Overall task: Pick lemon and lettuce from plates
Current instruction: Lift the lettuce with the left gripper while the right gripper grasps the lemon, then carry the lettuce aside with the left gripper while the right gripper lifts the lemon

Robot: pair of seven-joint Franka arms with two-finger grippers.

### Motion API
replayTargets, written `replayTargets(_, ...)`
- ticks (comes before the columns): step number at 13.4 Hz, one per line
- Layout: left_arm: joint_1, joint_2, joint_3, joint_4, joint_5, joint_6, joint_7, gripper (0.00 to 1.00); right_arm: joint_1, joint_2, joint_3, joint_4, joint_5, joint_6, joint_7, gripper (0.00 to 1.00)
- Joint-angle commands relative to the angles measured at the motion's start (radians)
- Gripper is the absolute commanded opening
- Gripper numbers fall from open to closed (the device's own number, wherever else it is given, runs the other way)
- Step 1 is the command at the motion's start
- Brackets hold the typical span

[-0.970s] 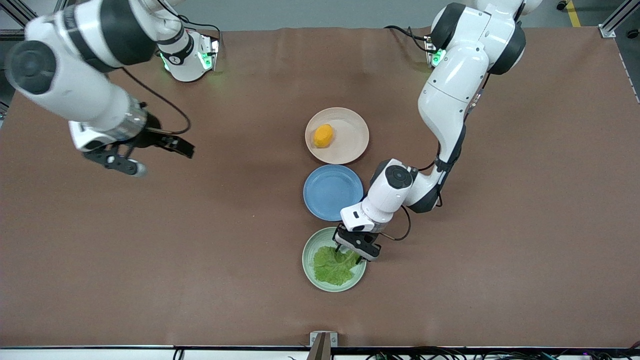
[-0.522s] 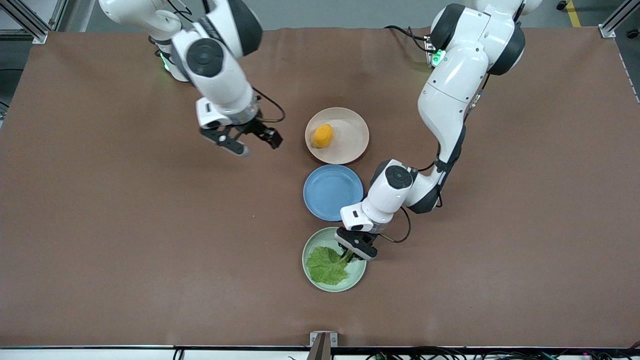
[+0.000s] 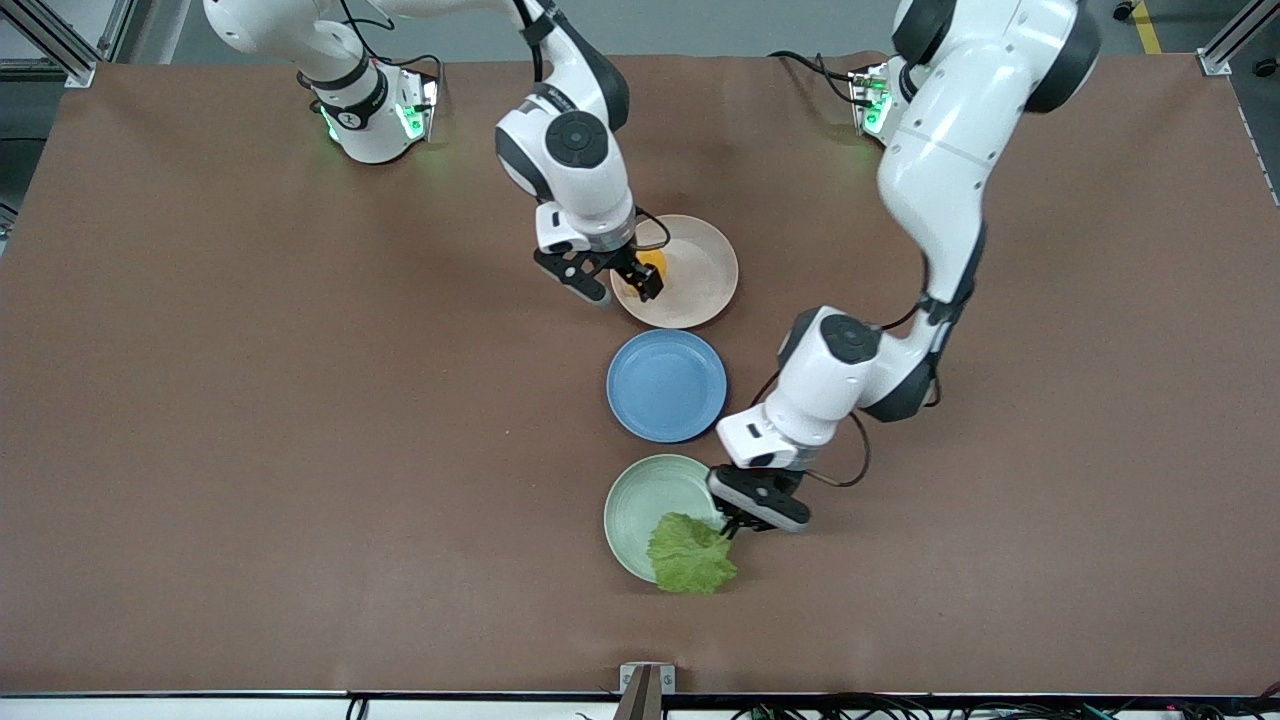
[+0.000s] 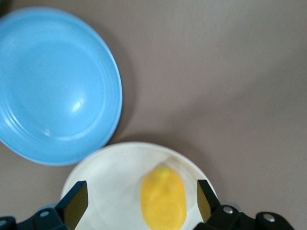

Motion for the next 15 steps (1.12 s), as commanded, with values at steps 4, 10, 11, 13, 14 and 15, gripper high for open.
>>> replayTargets(4,0.181,-0.421,-0.009,-0.299,-0.004,-0.566,-0.018,0.04,0.103,0.13,-0.018,0.016,-0.014,0.085,0.057,1.0)
replayTargets(10,0.353,-0.429,-0.006,-0.494,0.007,-0.475,-0.007,0.04,0.092,0.149,-0.018,0.017,-0.074,0.105,0.068,0.22)
replayTargets(11,0.373,-0.41,-0.006,-0.494,0.007,-0.449,-0.009,0.04,0.085,0.146,-0.018,0.017,-0.072,0.102,0.063,0.06)
replayTargets(13,0.404,-0.366,-0.005,-0.486,0.007,-0.394,-0.009,0.07,0.063,0.114,-0.018,0.017,-0.074,0.081,0.052,0.02)
replayTargets(14,0.409,-0.35,-0.003,-0.486,0.005,-0.369,-0.009,0.09,0.046,0.082,-0.02,0.026,-0.074,0.032,0.033,0.02)
replayTargets(15,0.407,-0.341,0.0,-0.48,0.007,-0.362,-0.01,0.2,0.014,0.049,-0.018,0.029,-0.072,-0.03,-0.015,0.02)
